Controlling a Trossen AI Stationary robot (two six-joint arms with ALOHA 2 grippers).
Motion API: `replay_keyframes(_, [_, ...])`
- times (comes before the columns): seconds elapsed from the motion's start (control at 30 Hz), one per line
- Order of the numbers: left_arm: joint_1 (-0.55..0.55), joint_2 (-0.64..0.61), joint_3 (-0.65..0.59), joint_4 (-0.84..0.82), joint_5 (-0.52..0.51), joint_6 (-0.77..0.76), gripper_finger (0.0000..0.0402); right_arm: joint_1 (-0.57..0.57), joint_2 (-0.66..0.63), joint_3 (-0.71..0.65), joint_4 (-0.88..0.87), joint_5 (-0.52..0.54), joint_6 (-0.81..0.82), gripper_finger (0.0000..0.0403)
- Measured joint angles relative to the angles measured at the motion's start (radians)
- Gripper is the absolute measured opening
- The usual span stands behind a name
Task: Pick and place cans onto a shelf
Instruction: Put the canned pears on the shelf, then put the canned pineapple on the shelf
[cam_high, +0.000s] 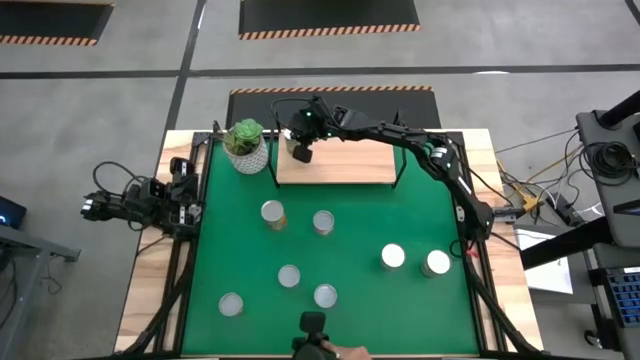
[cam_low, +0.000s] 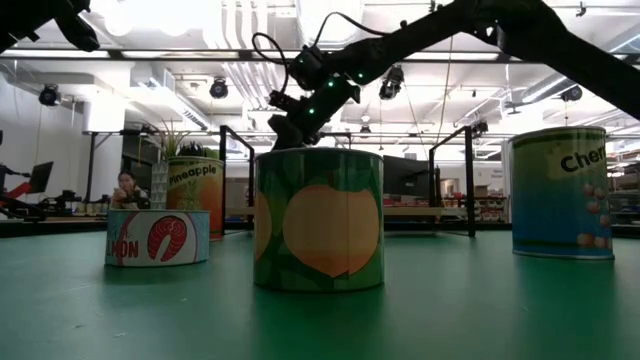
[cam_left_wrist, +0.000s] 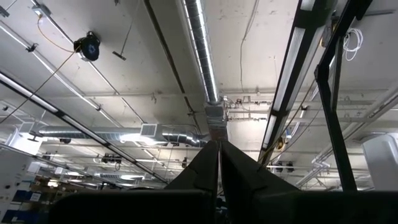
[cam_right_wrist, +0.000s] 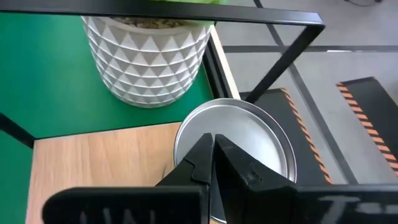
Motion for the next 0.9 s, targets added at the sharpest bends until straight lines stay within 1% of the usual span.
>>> replay_keyframes(0.27, [0.0, 0.0, 0.0, 0.0, 0.0, 0.0, 0.0, 0.012, -0.042, -0.004, 0.01, 0.004, -0.002, 0.0008])
replay_keyframes(0.43, [0.0, 0.0, 0.0, 0.0, 0.0, 0.026, 0.0, 0.05, -0.119, -0.012, -0.027, -0.003, 0.016, 0.0008])
replay_keyframes(0.57, [0.0, 0.0, 0.0, 0.0, 0.0, 0.026, 0.0, 0.114, -0.199, -0.075, -0.037, -0.011, 0.034, 0.0008])
replay_keyframes(0.67, [0.0, 0.0, 0.0, -0.002, 0.001, 0.026, 0.0, 0.183, -0.274, -0.161, -0.015, -0.017, 0.05, 0.0008])
replay_keyframes(0.73, [0.0, 0.0, 0.0, -0.005, 0.002, 0.026, 0.0, 0.234, -0.332, -0.251, 0.047, -0.018, 0.061, 0.0008])
replay_keyframes(0.8, [0.0, 0.0, 0.0, -0.005, 0.002, 0.026, 0.0, 0.286, -0.386, -0.363, 0.145, -0.018, 0.089, 0.0008])
replay_keyframes(0.9, [0.0, 0.001, 0.0, -0.003, 0.003, 0.024, 0.0, 0.362, -0.455, -0.56, 0.366, -0.019, 0.139, 0.0008])
